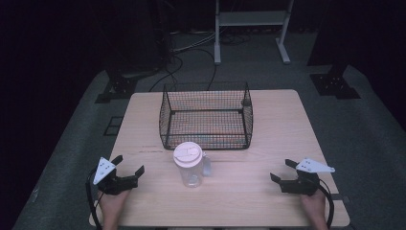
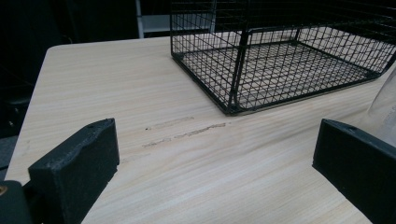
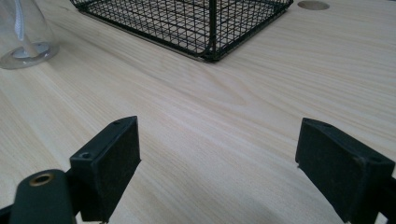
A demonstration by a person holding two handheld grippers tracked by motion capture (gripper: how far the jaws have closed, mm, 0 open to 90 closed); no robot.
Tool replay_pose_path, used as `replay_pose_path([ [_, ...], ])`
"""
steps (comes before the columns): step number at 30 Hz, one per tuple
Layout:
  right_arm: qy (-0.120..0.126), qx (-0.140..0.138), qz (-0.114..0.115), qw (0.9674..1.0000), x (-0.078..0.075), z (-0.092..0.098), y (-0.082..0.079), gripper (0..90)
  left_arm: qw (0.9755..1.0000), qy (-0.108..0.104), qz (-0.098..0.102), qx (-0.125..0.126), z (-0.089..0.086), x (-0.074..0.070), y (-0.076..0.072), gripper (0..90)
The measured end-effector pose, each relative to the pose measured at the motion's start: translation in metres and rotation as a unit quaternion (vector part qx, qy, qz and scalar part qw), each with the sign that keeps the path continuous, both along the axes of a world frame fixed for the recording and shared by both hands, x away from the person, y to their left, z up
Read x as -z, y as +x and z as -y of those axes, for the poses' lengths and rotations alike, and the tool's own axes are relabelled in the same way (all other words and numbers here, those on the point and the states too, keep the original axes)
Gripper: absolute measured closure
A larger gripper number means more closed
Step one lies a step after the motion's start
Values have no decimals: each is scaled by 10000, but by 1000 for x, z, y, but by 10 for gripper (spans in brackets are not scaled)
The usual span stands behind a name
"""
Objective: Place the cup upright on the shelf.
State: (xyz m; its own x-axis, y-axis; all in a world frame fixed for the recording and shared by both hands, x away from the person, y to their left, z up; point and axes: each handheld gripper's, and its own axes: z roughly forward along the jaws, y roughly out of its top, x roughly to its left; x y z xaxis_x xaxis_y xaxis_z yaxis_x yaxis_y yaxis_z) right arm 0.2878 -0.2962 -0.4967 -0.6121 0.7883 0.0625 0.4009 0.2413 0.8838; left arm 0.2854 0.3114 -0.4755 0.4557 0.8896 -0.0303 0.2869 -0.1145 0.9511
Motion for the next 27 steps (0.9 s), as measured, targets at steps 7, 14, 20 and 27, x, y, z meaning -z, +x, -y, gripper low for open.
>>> replay_pose_path([
  [7,7,-14,5,10000,0,0,0,129,9999,-4,70,72,2,-1,-2,0],
  [14,-13,-5,-8,10000,0,0,0,129,9992,-131,182,337,10,-7,-8,0],
  [20,-10,-15,-7,10000,0,0,0,129,9972,-57,278,695,23,-18,-14,0],
  [27,-10,-13,-6,10000,0,0,0,129,9931,16,316,1126,32,-30,-20,0],
])
